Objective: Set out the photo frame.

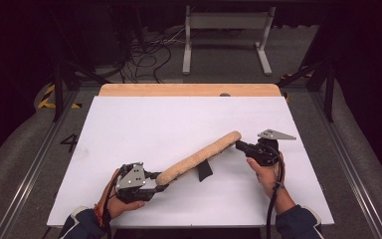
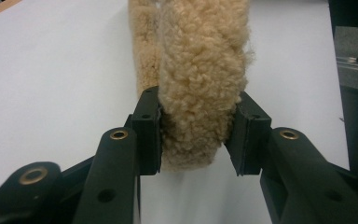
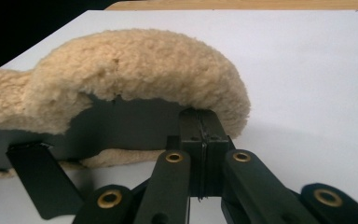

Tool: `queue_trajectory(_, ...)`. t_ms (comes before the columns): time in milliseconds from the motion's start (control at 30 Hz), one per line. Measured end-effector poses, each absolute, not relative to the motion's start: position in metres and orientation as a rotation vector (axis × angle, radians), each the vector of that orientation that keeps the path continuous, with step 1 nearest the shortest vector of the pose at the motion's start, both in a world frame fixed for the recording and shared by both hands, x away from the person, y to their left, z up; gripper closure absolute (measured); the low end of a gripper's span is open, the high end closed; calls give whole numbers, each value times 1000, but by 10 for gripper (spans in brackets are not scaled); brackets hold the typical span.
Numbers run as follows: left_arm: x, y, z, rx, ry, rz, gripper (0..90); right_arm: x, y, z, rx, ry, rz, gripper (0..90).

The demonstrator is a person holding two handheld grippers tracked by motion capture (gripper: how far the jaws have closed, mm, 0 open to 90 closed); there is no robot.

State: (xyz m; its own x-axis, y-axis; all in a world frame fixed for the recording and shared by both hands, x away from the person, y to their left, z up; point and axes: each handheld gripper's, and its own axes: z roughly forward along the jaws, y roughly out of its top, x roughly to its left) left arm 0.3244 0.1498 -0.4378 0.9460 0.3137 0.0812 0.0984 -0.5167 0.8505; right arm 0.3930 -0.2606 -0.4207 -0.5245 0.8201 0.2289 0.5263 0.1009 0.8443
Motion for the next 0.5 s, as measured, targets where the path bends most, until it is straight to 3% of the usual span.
queue_trajectory(500,316,127,-439,2114,212,240,622,417,-245,-427,1359,2065,1337,900)
